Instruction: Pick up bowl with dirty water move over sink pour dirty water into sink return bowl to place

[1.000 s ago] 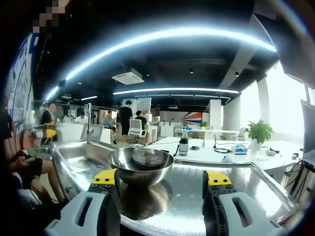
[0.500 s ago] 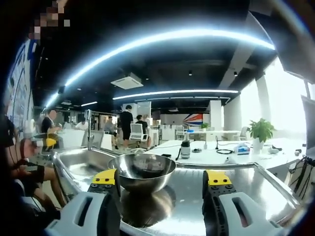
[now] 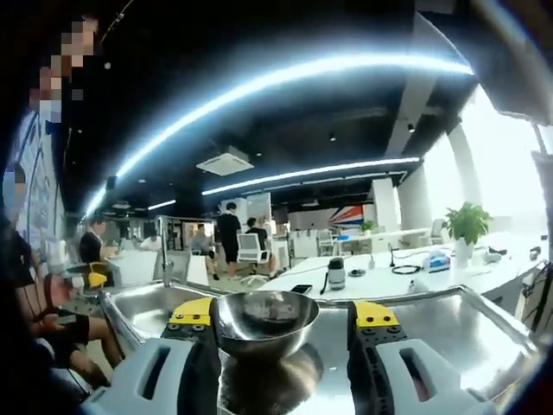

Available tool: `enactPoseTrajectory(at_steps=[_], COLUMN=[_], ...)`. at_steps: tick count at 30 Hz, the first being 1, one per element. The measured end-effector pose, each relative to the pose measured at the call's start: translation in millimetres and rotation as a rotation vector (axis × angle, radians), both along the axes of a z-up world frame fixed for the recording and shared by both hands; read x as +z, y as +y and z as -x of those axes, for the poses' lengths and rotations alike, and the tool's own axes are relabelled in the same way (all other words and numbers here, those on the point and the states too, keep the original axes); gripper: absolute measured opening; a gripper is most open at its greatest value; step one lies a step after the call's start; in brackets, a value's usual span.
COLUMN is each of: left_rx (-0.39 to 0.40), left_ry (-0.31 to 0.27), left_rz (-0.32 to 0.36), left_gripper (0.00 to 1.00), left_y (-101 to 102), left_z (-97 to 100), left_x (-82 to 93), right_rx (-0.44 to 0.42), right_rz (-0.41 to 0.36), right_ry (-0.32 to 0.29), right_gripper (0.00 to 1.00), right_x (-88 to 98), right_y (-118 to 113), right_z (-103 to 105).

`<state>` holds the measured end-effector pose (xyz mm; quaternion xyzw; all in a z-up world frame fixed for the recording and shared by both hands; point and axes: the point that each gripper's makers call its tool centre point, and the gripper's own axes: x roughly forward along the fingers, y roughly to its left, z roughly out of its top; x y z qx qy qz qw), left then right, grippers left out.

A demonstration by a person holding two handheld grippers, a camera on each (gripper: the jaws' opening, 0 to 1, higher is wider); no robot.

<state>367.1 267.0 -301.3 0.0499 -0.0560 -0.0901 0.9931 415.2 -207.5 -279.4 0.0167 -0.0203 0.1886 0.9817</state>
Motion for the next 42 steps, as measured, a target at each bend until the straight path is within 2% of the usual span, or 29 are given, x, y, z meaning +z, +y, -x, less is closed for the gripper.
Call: enactPoseTrajectory(at_steps=[8, 9, 11, 18, 26, 27, 28, 29, 31, 35, 38, 42], left_rx=[0.0, -0.001, -0.005, -0.01, -0.013, -0.013, -0.012, -0.011, -0.01, -0.008, -0.009, 0.001], left_ry=[-0.004, -0.005, -0.006, -0.007, -0.013, -0.013, -0.012, -0.012, -0.014, -0.02, -0.018, -0.017], left_rz=[-0.013, -0.013, -0.014, -0.021, -0.021, -0.02, -0.021, -0.023, -0.022, -0.019, -0.019, -0.014], left_gripper=[0.58, 0.58, 0.58, 0.57, 0.57, 0.57, 0.57, 0.57, 0.57, 0.57, 0.57, 0.57], left_y=[-0.1, -0.1, -0.7, -1.9, -3.3, -3.1, -2.3, -1.8, -0.9, -0.4, -0.7, 3.1], left_z=[2.0, 2.5, 3.3, 4.5, 5.8, 6.1, 6.4, 6.5, 6.8, 7.0, 7.4, 8.8], left_x=[0.0, 0.2, 0.4, 1.1, 3.2, 3.1, 2.9, 2.8, 3.5, 4.9, 3.8, 1.9], right_rx=[0.018, 0.022, 0.038, 0.033, 0.029, 0.029, 0.022, 0.006, 0.017, 0.007, 0.017, 0.03], right_rz=[0.038, 0.033, -0.024, 0.032, 0.055, 0.046, 0.051, 0.032, -0.026, 0.067, 0.063, 0.045], right_ry=[-0.011, -0.006, 0.017, 0.016, 0.031, 0.015, -0.043, -0.067, -0.041, -0.009, 0.0, 0.028], right_gripper=[0.53, 0.53, 0.53, 0.52, 0.5, 0.47, 0.43, 0.4, 0.39, 0.38, 0.34, 0.34], right_x=[4.1, 3.6, 2.9, 2.4, -1.2, 1.9, 11.3, 16.5, 16.8, 7.0, 6.4, 5.6], right_y=[8.2, 8.0, 9.7, 11.0, 11.5, 12.0, 11.1, 8.0, 8.2, 5.6, 7.6, 13.8], right_z=[-6.7, -7.5, -9.3, -15.6, -21.3, -21.7, -21.9, -22.1, -21.6, -26.3, -27.6, -31.8])
